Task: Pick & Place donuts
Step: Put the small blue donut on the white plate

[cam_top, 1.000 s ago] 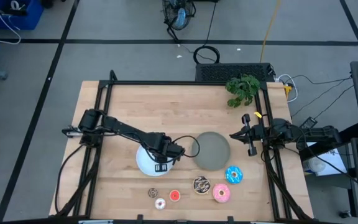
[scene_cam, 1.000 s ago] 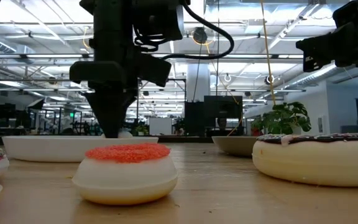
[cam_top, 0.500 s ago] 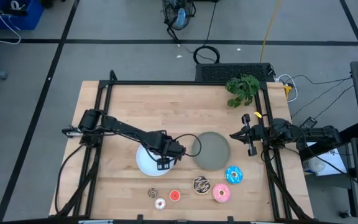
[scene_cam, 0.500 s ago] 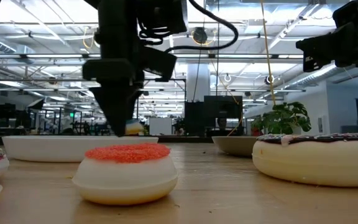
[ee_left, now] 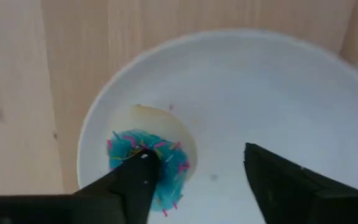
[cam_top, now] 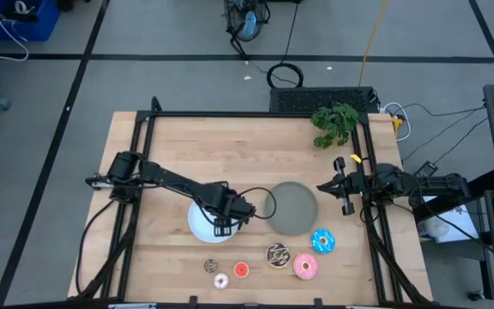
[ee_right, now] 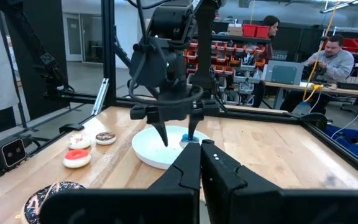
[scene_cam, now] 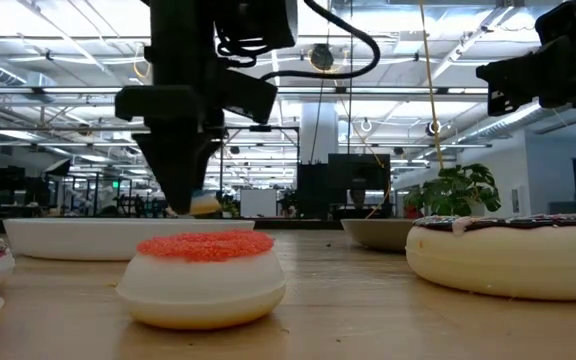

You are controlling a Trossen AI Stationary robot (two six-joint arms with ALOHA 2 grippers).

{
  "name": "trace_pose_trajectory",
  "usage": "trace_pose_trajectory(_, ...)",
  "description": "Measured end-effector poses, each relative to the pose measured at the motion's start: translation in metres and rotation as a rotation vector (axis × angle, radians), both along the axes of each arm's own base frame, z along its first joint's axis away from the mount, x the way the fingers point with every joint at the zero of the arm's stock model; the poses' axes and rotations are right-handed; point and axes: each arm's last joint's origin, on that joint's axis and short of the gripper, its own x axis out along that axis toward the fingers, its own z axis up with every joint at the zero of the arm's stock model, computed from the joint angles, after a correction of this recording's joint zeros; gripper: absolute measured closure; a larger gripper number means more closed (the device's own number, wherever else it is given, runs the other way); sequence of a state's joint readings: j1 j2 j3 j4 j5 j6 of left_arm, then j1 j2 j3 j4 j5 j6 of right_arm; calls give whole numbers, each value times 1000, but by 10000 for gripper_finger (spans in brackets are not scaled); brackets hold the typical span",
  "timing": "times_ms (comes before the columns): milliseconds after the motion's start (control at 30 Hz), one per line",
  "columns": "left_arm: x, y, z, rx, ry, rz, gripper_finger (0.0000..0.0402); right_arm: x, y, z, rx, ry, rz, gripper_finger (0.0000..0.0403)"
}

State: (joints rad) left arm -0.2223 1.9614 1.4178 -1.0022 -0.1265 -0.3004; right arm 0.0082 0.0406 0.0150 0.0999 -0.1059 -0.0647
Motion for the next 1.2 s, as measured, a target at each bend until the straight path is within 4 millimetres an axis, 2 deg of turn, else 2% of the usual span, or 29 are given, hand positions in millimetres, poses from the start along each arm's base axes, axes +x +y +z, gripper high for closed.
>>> trace_pose_trajectory(300, 0, -2, 0, -34, 4, -2, 358, 0, 0, 0, 0, 0, 0, 403)
trace_pose_trajectory(367, 0, -2, 0, -48, 8, -18, 384, 0, 0, 0, 0, 0, 0, 403)
trace_pose_trajectory(433, -1, -2, 0, -47, 15, -33, 392, 0, 0, 0, 0, 0, 0, 403)
trace_pose_trajectory(700, -2, -1, 0, -24, 29, -46, 360, 0, 0, 0, 0, 0, 0, 403)
trace_pose_trajectory(800, -2, -2, 0, -24, 23, -41, 336, 0, 0, 0, 0, 0, 0, 403)
trace_pose_trajectory(1067, -3, -7, 0, 7, 11, -28, 186, 0, 0, 1, 0, -7, -3, 403)
trace_pose_trajectory(1200, -3, -10, 0, 7, 9, -29, 134, 2, -1, 3, 2, -24, -20, 403)
